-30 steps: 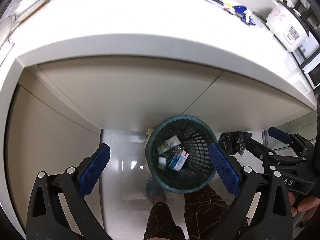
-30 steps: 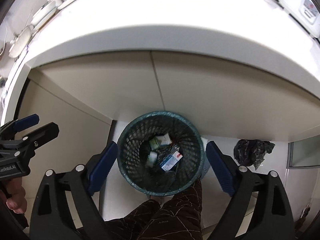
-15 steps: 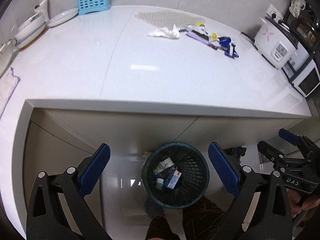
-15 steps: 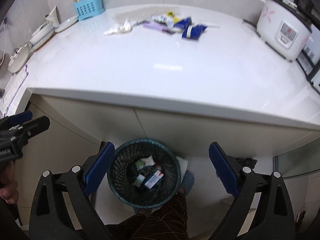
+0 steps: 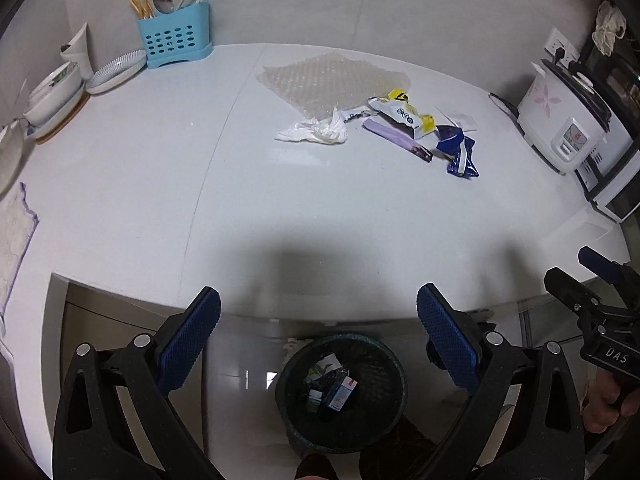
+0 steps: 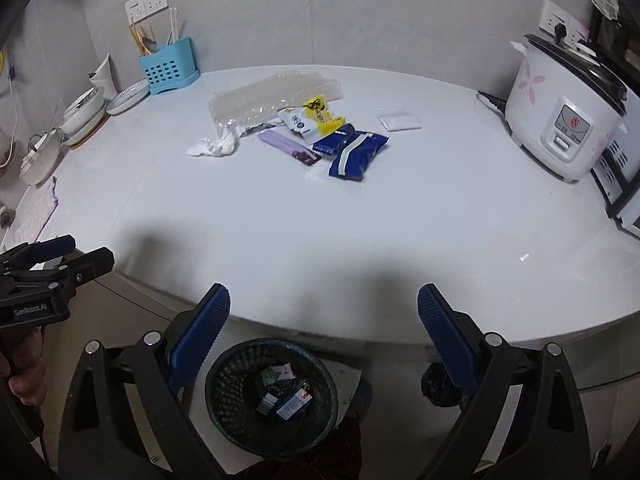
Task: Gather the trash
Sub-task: 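Move both tools back over the counter toward the tissue and clear bag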
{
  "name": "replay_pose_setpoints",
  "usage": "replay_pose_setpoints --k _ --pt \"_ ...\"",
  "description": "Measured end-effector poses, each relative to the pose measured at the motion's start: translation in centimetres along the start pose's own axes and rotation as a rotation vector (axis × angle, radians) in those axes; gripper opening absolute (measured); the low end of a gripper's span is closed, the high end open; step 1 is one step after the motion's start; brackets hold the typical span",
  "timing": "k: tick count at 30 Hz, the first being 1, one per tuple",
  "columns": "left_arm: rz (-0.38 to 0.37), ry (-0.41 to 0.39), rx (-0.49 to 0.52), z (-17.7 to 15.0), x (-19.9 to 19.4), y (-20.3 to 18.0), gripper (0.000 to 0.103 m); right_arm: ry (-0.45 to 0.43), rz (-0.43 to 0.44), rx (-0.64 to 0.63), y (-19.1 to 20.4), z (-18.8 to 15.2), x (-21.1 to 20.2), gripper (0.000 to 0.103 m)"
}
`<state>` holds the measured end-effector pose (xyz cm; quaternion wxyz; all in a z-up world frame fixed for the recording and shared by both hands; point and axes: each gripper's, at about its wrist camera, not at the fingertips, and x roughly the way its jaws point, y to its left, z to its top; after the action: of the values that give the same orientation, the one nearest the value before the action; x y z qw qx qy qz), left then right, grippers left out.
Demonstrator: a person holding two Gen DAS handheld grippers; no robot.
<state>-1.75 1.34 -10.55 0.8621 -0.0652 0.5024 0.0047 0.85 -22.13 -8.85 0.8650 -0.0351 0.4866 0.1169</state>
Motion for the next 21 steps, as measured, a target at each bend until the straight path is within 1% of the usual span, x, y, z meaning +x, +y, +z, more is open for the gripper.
replay_pose_setpoints --k 11,15,21 --pt "0.039 0.011 -0.062 6.2 3.6 -1.5 0.096 0.003 0.018 -0.022 -5.1 7.1 4.0 0.091" --pt "0.058 0.01 -0.077 7.9 4.8 -2.0 0.096 0.005 0.023 -0.038 -6.6 9.3 5.7 0.091" --pt "0.081 0.016 -0.108 9.8 6.1 -2.1 0.096 0.016 0.032 -0.052 -8.2 11.6 7.3 0.091"
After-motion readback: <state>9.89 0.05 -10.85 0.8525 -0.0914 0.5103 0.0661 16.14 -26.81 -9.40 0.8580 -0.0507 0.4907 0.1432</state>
